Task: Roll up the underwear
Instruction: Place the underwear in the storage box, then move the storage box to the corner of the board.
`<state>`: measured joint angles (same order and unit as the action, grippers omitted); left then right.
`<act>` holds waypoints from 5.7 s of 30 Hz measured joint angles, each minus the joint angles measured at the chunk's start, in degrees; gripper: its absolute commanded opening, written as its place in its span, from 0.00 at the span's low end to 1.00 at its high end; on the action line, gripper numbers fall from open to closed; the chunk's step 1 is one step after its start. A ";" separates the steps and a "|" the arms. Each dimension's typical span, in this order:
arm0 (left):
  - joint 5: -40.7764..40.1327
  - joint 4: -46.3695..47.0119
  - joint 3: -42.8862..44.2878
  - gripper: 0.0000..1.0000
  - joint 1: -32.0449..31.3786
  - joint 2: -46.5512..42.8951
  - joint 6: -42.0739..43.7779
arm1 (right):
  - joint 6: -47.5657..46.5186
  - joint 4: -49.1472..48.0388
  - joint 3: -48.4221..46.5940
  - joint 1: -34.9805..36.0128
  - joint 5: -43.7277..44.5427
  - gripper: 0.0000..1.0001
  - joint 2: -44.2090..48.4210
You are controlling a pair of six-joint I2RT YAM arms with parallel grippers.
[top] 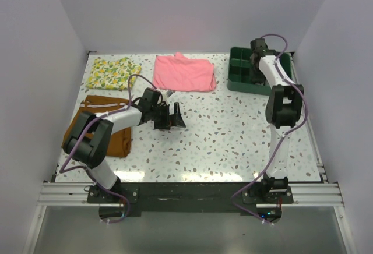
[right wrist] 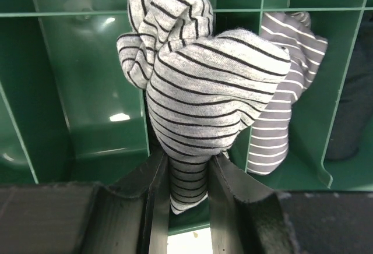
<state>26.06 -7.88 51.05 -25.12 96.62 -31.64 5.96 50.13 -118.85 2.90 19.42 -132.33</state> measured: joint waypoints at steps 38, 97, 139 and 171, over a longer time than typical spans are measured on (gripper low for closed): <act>0.68 -0.07 0.42 0.98 0.04 0.46 0.17 | 1.03 4.68 2.60 -2.91 -11.80 0.12 1.46; 0.83 -1.11 1.60 0.97 0.04 1.31 1.05 | -1.25 5.31 2.93 -2.91 -12.04 0.00 6.58; -4.24 -7.93 5.88 1.00 0.04 -13.29 2.29 | 3.30 -14.51 30.53 -2.64 -19.10 0.59 29.55; -12.52 -12.83 6.60 1.00 0.04 -14.99 2.27 | 3.58 -12.55 31.10 -4.61 -8.66 0.63 15.80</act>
<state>13.54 -20.71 57.65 -25.08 81.62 -29.36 9.54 37.58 -87.74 -1.72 10.76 -116.53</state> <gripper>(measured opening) 0.996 0.633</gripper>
